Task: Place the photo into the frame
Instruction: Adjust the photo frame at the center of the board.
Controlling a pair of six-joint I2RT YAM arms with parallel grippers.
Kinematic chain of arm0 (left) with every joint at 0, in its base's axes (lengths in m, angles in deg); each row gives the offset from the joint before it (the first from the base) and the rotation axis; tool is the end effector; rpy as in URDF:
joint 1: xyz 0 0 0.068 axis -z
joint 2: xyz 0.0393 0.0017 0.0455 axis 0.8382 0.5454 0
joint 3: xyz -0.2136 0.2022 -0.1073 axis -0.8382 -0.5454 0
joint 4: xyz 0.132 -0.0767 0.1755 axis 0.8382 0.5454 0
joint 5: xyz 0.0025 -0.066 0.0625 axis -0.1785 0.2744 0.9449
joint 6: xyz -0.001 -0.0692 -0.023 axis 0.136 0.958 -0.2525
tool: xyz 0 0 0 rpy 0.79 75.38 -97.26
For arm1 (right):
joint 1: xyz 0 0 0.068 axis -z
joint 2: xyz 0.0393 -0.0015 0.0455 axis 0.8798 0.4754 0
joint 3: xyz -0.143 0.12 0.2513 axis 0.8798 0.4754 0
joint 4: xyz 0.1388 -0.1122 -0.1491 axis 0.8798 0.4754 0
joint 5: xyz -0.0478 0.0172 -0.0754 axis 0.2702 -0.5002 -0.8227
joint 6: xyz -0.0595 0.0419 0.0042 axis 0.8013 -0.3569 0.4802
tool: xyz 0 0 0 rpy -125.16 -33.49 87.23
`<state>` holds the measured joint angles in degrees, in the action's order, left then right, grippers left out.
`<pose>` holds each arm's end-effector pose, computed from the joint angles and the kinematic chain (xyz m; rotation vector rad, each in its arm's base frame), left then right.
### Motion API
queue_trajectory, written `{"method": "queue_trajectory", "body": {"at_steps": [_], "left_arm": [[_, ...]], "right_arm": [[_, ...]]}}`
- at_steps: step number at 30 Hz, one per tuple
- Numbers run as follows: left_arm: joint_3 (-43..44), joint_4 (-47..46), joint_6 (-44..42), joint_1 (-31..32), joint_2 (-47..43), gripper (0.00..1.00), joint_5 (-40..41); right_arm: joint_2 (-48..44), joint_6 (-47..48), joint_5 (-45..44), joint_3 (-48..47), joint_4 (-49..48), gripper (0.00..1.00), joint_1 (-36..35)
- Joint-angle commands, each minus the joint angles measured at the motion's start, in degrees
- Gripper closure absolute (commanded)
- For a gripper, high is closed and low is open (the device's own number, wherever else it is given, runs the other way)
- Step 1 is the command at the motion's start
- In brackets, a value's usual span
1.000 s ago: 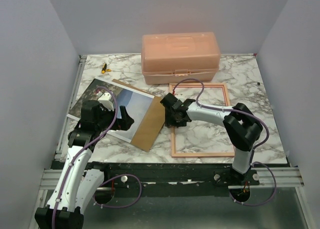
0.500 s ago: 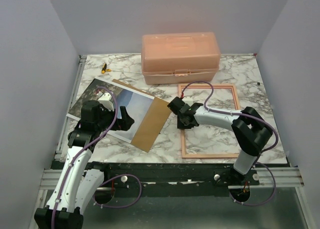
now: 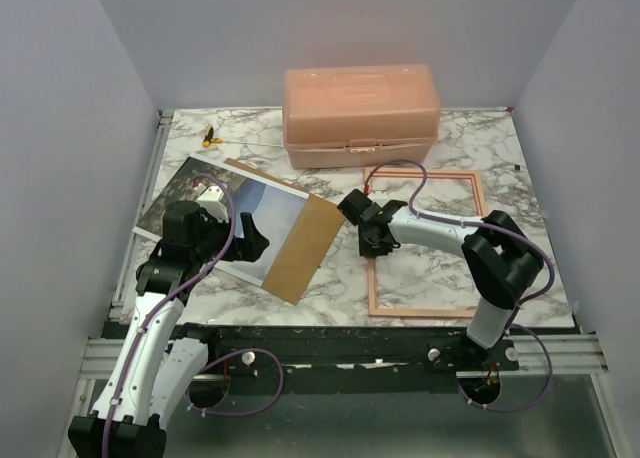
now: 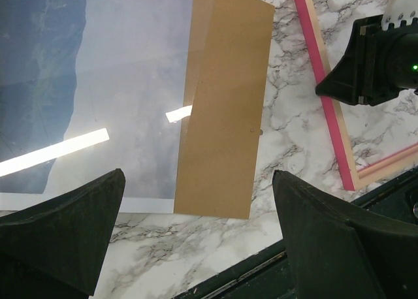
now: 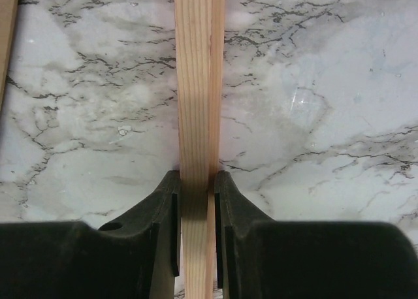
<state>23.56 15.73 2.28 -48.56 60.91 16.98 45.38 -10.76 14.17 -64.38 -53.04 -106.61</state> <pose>0.1052 -0.0390 0.2954 0.1142 2.1822 -0.6540 0.2390 0.2122 0.2001 -0.0196 2.7148 -0.0438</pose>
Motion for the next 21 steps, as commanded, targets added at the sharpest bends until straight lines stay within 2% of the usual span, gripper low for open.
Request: {"method": "queue_trajectory", "body": {"at_steps": [1,21], "left_arm": [[0.01,0.21,-0.53,0.41,-0.79,0.01,0.91],[0.26,0.27,-0.53,0.51,0.05,0.01,0.92]], "right_arm": [[4.63,1.26,2.91,-3.46,0.61,0.99,-1.08],[6.64,-1.79,6.8,-5.47,-1.67,0.98,-4.29]]}}
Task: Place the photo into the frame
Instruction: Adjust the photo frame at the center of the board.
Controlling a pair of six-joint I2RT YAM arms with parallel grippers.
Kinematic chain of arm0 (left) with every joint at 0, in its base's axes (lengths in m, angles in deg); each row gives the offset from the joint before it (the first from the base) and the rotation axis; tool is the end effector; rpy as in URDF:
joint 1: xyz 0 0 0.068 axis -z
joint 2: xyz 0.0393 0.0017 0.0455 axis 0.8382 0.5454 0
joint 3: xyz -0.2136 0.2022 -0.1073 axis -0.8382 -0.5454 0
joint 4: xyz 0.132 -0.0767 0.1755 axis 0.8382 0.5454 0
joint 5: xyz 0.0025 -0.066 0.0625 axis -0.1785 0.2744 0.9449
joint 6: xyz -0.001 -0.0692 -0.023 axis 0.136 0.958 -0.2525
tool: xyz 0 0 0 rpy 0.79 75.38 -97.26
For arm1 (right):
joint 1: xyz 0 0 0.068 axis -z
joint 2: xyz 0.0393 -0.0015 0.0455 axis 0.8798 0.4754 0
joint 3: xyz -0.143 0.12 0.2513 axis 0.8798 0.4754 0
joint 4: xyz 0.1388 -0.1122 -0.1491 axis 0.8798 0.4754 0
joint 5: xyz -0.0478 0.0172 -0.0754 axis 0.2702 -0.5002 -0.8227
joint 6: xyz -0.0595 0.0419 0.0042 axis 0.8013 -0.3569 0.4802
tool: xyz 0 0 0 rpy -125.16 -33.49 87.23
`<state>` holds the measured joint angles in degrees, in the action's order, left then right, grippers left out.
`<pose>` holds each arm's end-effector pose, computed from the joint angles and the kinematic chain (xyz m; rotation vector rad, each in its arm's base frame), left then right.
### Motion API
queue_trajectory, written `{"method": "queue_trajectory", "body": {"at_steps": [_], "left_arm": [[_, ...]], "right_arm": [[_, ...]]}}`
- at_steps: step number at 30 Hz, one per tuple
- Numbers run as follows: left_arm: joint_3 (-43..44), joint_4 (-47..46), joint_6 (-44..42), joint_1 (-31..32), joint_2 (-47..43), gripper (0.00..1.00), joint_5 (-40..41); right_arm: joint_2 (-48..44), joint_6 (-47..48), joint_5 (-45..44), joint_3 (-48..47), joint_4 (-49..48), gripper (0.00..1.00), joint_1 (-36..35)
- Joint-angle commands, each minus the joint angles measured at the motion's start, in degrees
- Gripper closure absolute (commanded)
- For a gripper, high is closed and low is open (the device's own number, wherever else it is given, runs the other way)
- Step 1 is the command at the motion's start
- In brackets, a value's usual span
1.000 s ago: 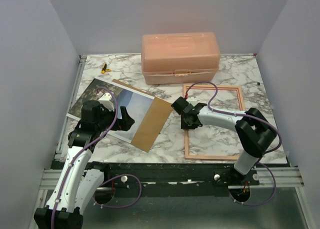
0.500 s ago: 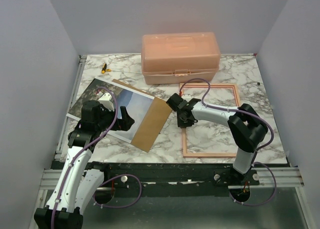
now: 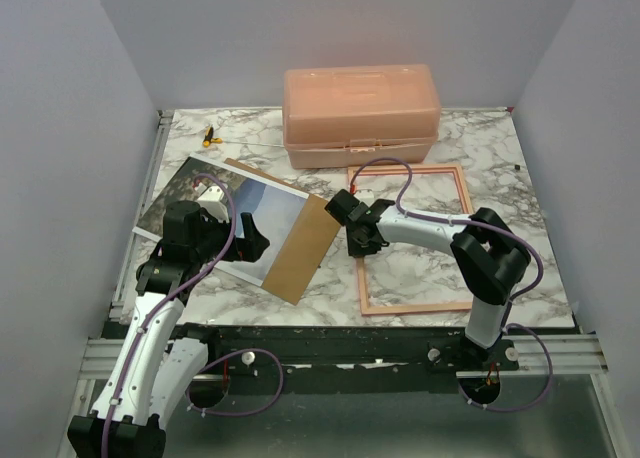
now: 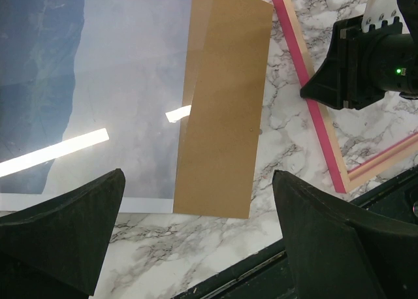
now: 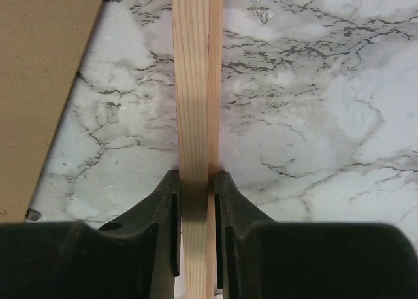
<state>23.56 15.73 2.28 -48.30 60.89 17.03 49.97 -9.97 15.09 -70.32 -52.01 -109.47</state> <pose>0.1050 -0.0394 0.2954 0.1187 2.1823 -0.6556 0.2453 0.2442 0.1994 -0.1084 2.7196 -0.0119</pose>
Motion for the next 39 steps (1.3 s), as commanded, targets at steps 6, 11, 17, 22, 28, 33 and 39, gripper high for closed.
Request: {"method": "queue_trajectory", "body": {"at_steps": [6,11,17,22,28,33,39], "left_arm": [[0.27,0.35,-0.53,0.23,0.2,0.01,1.05],[0.66,0.66,-0.37,0.24,0.1,0.02,1.16],[1.21,0.98,2.14,0.31,-2.63,0.01,1.01],[2.64,3.42,8.59,0.41,-4.63,0.01,1.61],[-1.14,4.05,21.09,0.41,-7.17,0.02,0.31],[-4.81,3.49,27.16,0.41,-10.29,0.01,4.22],[-4.49,2.73,25.54,0.41,-8.02,0.01,6.12]], "right_arm": [[3.28,-3.2,5.71,-1.32,-2.07,0.8,-1.45],[2.59,-3.21,6.52,-2.51,-2.04,0.63,-1.45],[-1.9,-3.3,6.84,-1.62,-2.17,0.42,-1.45],[-8.89,-3.65,7.28,2.16,-2.41,0.27,-1.45],[-20.14,-4.42,8.22,9.42,-3.79,0.06,-1.43],[-26.94,-3.09,9.14,14.47,-5.58,0.0,-1.45],[-28.99,-3.76,13.26,17.93,-8.4,0.0,-1.46]]}}
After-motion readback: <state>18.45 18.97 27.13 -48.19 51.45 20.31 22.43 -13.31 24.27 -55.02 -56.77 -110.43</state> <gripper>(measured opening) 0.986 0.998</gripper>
